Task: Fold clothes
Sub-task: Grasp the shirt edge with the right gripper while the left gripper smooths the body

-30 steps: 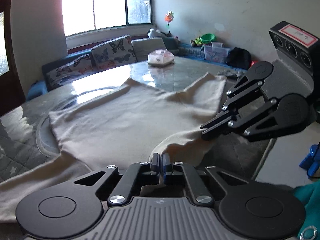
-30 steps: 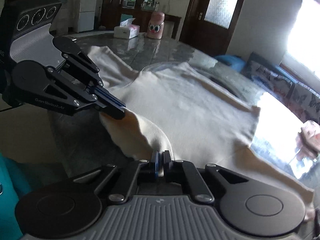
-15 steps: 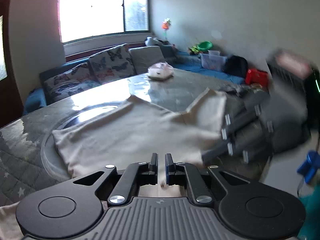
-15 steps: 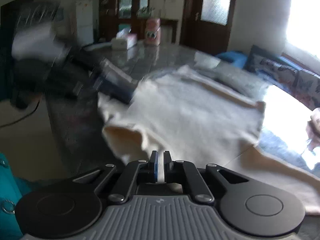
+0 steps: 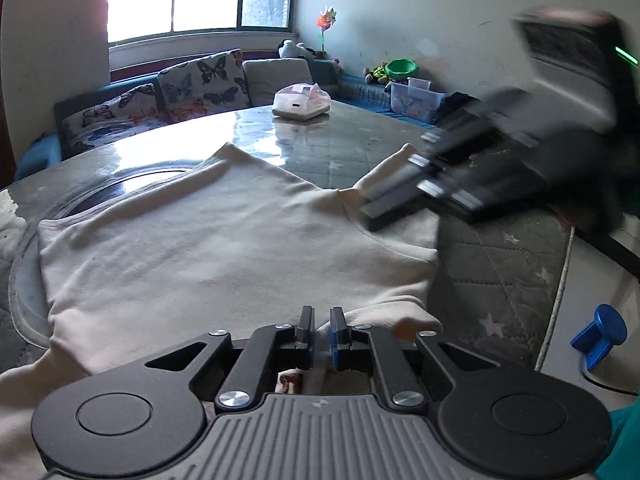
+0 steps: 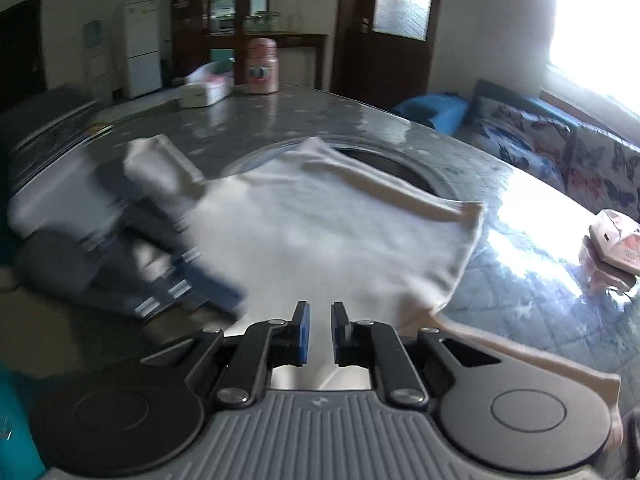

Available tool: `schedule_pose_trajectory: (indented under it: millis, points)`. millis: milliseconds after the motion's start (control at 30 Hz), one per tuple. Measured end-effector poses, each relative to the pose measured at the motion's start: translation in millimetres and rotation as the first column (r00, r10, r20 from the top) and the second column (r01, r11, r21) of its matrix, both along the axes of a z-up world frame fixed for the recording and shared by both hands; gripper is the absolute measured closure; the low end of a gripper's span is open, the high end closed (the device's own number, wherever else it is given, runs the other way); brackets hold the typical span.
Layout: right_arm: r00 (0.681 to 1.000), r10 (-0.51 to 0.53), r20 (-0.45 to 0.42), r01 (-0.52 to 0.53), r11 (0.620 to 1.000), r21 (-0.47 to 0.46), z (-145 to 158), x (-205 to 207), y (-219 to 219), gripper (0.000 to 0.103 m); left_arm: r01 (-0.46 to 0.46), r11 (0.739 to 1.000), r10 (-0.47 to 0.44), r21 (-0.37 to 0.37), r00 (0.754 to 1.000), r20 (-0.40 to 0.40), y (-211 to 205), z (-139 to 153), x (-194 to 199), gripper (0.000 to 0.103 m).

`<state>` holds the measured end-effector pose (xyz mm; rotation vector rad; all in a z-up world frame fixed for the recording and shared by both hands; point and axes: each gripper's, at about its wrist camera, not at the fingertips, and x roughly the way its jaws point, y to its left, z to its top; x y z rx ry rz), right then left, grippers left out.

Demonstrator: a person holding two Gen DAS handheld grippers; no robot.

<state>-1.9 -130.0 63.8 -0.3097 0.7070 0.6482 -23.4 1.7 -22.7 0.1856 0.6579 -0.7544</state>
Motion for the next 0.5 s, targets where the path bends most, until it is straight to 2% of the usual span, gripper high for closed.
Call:
schedule_pose_trajectory:
  millis: [133, 200, 267, 500]
  points:
    - [0.999, -0.048, -0.022, 0.048, 0.999, 0.009, 3, 57, 12, 0.083, -0.003, 1.0, 0.002, -0.026, 1.0, -0.015, 3, -2, 1, 0.092]
    - [0.997, -0.072, -0.031, 0.072, 0.997, -0.001, -1, 89, 24, 0.064, -0.002, 0.999, 0.002, -0.039, 1.0, -0.02, 5, -2, 1, 0.089]
    - [0.994, -0.096, -0.053, 0.096, 0.995, -0.001, -8, 120, 36, 0.057, -0.002, 0.999, 0.001, -0.051, 1.0, -0.025, 5, -2, 1, 0.087]
    - [0.959, -0.226, -0.17, 0.233, 0.972, 0.022, -42, 199, 60, 0.056, 0.003, 0.996, -0.007, -0.086, 0.999, -0.04, 7, -4, 3, 0.082]
